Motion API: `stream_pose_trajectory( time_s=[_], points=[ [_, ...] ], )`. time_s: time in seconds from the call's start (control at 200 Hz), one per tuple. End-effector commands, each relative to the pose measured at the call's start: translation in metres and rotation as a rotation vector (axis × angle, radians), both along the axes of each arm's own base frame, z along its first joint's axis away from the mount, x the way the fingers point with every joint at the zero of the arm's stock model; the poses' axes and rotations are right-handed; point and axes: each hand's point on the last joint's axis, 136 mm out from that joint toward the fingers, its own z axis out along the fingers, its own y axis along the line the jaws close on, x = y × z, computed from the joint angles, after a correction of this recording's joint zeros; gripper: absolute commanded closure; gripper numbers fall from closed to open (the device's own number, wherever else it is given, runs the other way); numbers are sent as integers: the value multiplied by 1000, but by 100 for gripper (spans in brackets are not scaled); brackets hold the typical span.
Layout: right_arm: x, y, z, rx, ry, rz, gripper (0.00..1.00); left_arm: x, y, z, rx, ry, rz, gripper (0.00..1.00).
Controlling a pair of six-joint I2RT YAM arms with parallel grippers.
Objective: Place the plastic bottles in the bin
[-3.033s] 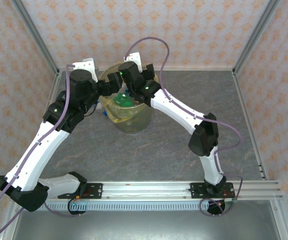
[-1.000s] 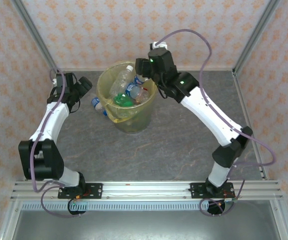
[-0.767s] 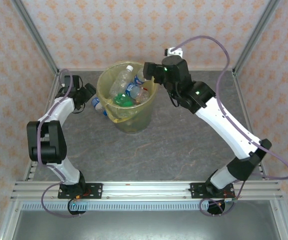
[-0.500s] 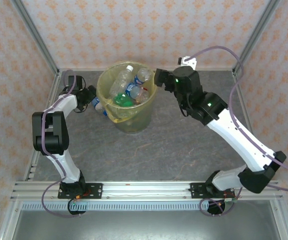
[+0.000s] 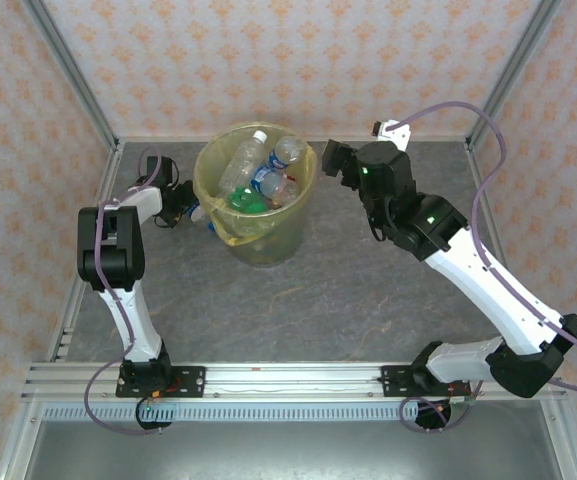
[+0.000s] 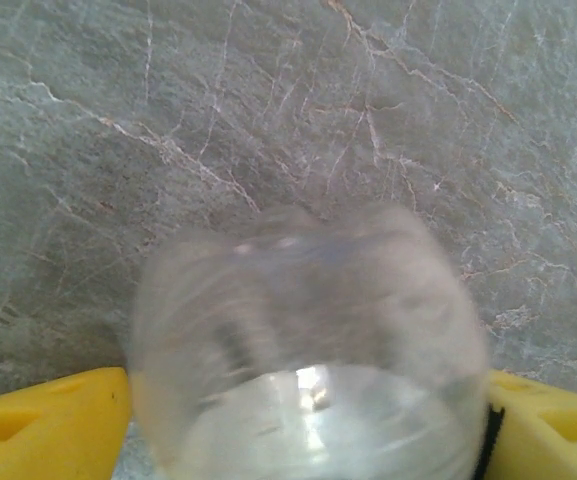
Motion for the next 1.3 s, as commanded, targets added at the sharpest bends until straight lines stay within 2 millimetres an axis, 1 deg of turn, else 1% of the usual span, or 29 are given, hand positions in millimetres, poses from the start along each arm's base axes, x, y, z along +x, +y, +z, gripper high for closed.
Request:
stream_pose_trajectory(
  time_s=[0.0, 0.055, 0.14, 0.195, 0.255, 0.29, 0.3, 0.315, 0.42, 0.511, 0.636, 0.756, 0.831, 0.951, 1.006, 1.051, 1.111, 1.216, 1.296],
  points=[
    [2, -8, 5, 10, -15, -42, 0, 11, -4, 7, -11, -38, -4, 25],
    [2, -8, 4, 10, -12, -42, 0, 11, -4, 10, -8, -44, -5, 31],
    [2, -7, 4, 13, -12, -40, 0, 10, -3, 18, 0, -58, -4, 34],
    [2, -8, 2, 10, -9, -40, 0, 9, -3, 25, 7, -71, -6, 38],
    [2, -7, 3, 11, -11, -40, 0, 7, -3, 35, 11, -89, -9, 39],
    [2, -7, 2, 11, -10, -39, 0, 6, -3, 35, 12, -85, -10, 40],
    [3, -7, 2, 11, -9, -39, 0, 7, -3, 46, 14, -107, -10, 41],
    [2, -7, 2, 11, -10, -39, 0, 6, -3, 51, 16, -117, -11, 41],
    [3, -5, 0, 11, -6, -29, 0, 2, -4, 71, 18, -151, -8, 42],
    [3, -3, -1, 17, -4, -20, 0, -2, -4, 94, 22, -195, -2, 42],
    [2, -2, -2, 25, -4, -13, 0, -9, 4, 138, 86, -274, 17, 42],
    [1, 0, -2, 35, -5, -3, 0, -22, 18, 192, 213, -373, 42, 42],
    [1, 0, -3, 44, -4, 0, 0, -32, 27, 229, 348, -428, 39, 42],
    [1, 2, -3, 60, -8, 8, 0, -51, 32, 285, 552, -505, 47, 43],
    [1, 3, -3, 64, -9, 13, 0, -60, 29, 309, 647, -539, 45, 43],
    [1, 5, -3, 63, -7, 18, 0, -68, 21, 331, 714, -582, 31, 43],
    [2, 7, -4, 65, -6, 24, 0, -76, 10, 354, 787, -632, 17, 42],
    [4, 12, -4, 72, -2, 41, 0, -88, -11, 383, 869, -708, -24, 42],
    [3, 15, -5, 81, 2, 54, 0, -94, -29, 397, 927, -757, -73, 42]
  ],
)
